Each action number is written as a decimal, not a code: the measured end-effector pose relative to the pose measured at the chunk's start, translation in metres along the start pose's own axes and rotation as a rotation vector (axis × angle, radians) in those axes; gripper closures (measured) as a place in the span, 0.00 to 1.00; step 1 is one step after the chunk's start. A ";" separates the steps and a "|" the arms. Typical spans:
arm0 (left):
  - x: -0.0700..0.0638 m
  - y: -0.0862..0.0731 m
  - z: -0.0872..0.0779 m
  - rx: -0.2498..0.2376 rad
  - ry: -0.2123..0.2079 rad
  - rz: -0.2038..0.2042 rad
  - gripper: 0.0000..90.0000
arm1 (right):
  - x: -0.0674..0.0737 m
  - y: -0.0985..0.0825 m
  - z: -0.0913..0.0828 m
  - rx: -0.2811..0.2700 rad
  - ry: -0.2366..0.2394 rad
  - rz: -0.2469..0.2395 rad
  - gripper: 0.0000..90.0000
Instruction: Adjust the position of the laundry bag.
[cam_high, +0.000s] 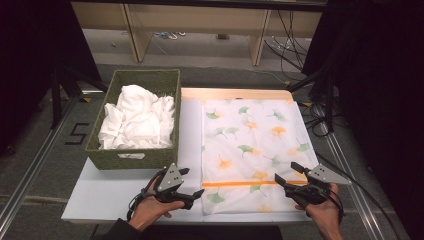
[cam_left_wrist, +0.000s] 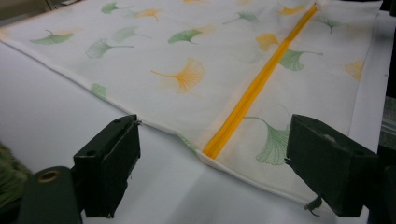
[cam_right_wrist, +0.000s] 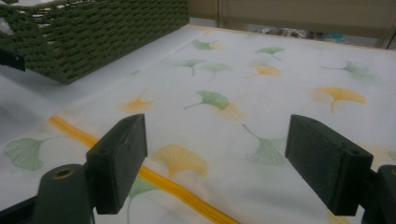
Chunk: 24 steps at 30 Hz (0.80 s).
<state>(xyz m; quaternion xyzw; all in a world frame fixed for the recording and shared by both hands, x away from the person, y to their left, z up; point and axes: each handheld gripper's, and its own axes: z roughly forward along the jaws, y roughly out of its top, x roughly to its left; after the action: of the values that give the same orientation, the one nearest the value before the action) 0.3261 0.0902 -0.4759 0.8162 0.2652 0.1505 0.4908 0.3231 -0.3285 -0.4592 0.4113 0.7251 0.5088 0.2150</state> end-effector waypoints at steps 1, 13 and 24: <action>-0.001 0.000 0.004 0.012 -0.007 0.006 0.19 | -0.003 0.000 -0.001 -0.009 -0.018 -0.024 0.25; -0.003 -0.005 0.039 0.172 -0.044 -0.003 0.26 | -0.014 -0.002 -0.006 -0.003 -0.057 -0.044 0.27; -0.002 -0.003 0.055 0.182 -0.056 0.002 0.34 | -0.013 -0.003 -0.003 -0.017 -0.028 -0.029 0.32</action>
<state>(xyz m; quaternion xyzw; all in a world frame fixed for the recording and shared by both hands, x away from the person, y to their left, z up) 0.3514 0.0509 -0.5042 0.8616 0.2630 0.1035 0.4216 0.3276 -0.3413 -0.4620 0.4058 0.7237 0.5058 0.2360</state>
